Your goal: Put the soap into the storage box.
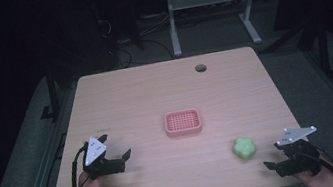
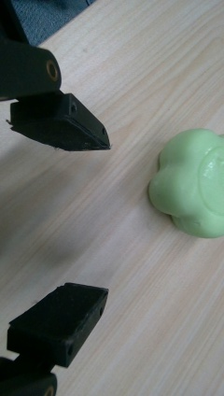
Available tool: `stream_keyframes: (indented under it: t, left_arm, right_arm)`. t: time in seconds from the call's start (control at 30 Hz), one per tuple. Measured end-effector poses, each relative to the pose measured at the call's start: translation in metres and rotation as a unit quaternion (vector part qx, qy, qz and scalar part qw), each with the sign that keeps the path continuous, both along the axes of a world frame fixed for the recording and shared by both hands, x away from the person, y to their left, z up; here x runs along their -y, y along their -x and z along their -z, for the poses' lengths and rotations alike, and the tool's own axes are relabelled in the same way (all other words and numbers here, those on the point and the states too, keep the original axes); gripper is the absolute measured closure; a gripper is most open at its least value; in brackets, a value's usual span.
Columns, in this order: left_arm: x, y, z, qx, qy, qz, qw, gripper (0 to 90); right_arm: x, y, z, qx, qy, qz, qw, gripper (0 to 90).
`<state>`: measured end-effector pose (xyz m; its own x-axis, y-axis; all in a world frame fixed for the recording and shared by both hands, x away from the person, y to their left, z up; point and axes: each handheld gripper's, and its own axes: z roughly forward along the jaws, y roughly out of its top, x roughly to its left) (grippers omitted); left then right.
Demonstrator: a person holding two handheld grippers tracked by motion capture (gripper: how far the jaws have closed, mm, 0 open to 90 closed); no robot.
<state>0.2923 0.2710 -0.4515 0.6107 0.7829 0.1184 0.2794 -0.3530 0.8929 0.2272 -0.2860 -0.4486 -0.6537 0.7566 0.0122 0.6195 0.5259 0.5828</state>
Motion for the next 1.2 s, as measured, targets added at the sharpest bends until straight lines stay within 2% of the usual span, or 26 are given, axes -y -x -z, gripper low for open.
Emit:
stream_keyframes:
  t: [0.27, 0.4, 0.63, 0.67, 0.77, 0.87, 1.2]
  left_arm:
    - [-0.002, 0.000, 0.000, 0.000, -0.002, -0.004, 1.0000, 0.2]
    - [-0.001, 0.000, 0.000, -0.001, -0.002, -0.004, 1.0000, 0.2]
    - [-0.003, 0.000, 0.000, 0.001, 0.000, -0.006, 1.0000, 0.2]
    - [-0.003, 0.000, 0.000, 0.002, 0.001, -0.007, 1.0000, 0.2]
    - [-0.003, 0.000, -0.001, 0.001, 0.002, -0.006, 1.0000, 0.2]
    - [-0.002, 0.001, -0.001, 0.004, 0.002, -0.005, 1.0000, 0.2]
    - [-0.002, 0.000, -0.001, 0.004, 0.001, -0.003, 1.0000, 0.2]
  right_arm:
    - [-0.010, -0.006, -0.010, 0.006, 0.005, -0.016, 0.9998, 21.3]
    - [-0.016, -0.009, -0.014, 0.001, 0.009, -0.028, 0.9996, 20.9]
    - [-0.023, -0.015, -0.020, -0.012, 0.012, -0.030, 0.9994, 20.0]
    - [-0.027, -0.018, -0.022, -0.011, 0.020, -0.041, 0.9989, 20.5]
    - [-0.032, -0.022, -0.025, -0.017, 0.028, -0.045, 0.9984, 21.0]
    - [-0.042, -0.028, -0.028, -0.025, 0.042, -0.061, 0.9969, 21.5]
    - [-0.056, -0.039, -0.031, -0.037, 0.061, -0.069, 0.9951, 19.3]
